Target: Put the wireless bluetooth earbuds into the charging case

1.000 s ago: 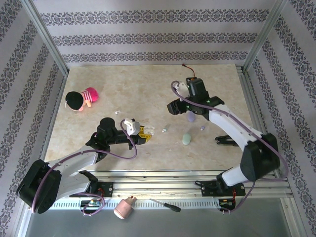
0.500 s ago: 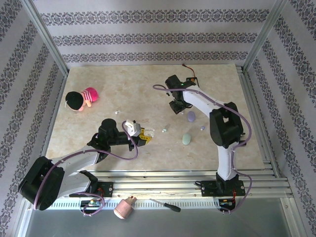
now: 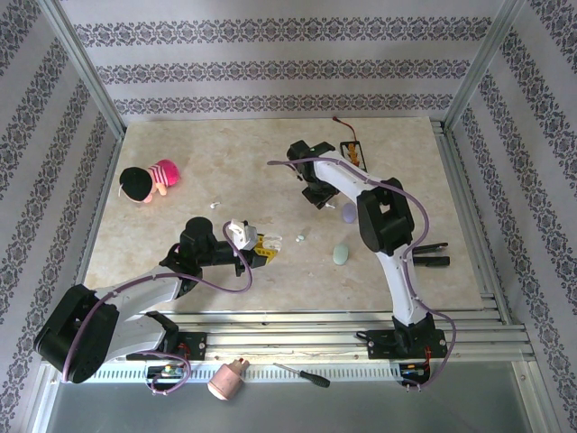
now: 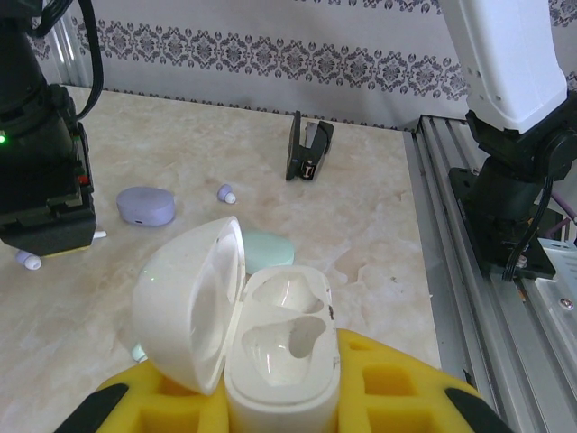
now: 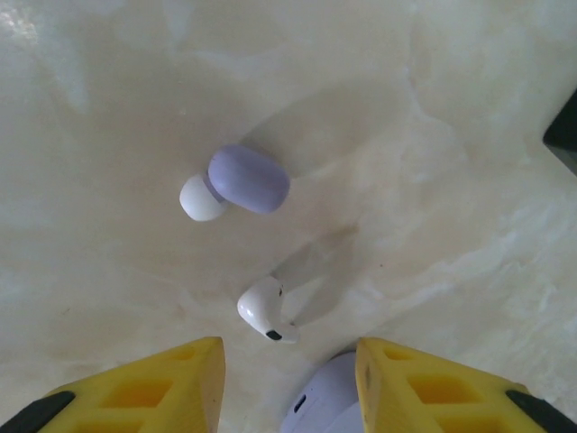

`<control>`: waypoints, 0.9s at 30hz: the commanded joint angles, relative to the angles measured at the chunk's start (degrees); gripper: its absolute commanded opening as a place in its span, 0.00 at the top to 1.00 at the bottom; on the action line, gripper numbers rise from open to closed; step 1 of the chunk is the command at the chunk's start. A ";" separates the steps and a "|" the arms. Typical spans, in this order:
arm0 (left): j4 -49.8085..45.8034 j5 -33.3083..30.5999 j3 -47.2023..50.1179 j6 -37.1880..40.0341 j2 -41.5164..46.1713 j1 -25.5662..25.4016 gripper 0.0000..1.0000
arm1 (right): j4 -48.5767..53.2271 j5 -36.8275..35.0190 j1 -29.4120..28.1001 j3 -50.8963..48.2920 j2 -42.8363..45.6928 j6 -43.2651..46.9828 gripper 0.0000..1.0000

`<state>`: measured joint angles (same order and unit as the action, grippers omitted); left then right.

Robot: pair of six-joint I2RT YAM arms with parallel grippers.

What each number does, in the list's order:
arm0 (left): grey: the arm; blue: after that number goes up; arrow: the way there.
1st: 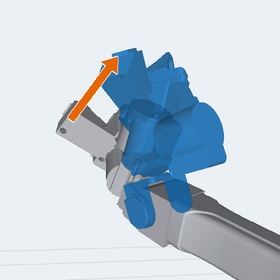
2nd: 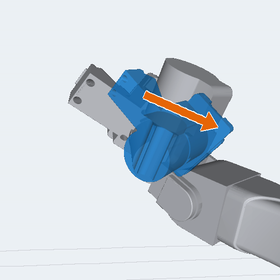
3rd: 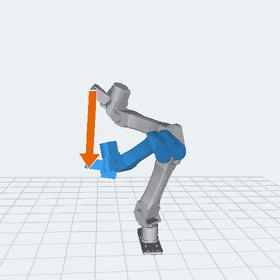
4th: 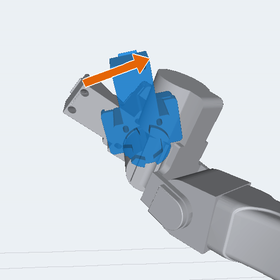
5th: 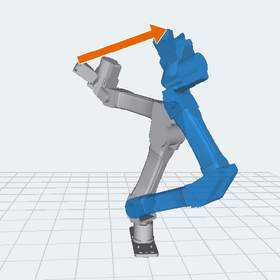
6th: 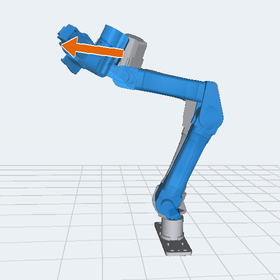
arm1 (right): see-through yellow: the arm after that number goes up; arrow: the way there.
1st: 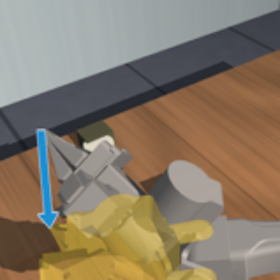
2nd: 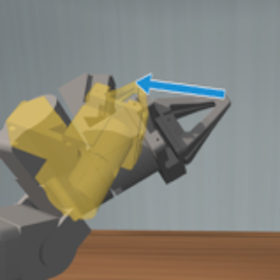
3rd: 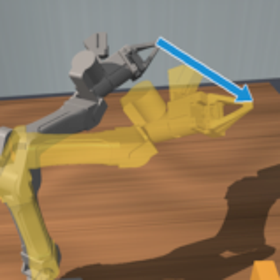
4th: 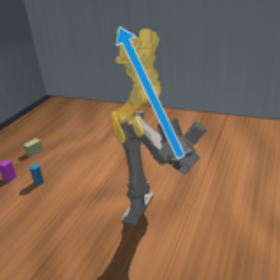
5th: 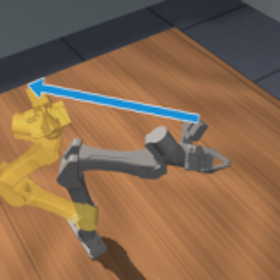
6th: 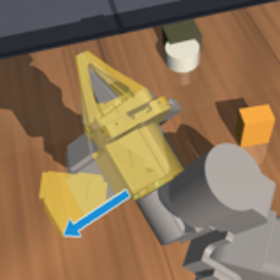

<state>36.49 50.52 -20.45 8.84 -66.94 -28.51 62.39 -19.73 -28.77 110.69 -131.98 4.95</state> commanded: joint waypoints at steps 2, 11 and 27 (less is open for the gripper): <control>2.28 0.59 0.60 1.54 -0.09 -0.33 0.96 | 3.26 -1.34 -0.39 2.64 -2.85 0.42 0.60; 2.80 0.88 0.34 1.44 -0.88 -0.32 0.96 | 3.47 -1.10 -0.05 3.83 -5.12 1.22 0.65; 4.44 2.55 -1.59 0.31 -3.95 -0.32 0.96 | 4.22 -0.84 0.85 5.57 -7.92 2.91 0.71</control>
<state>37.15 51.00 -20.40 8.82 -70.41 -28.51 65.39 -19.68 -28.64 114.93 -137.56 6.90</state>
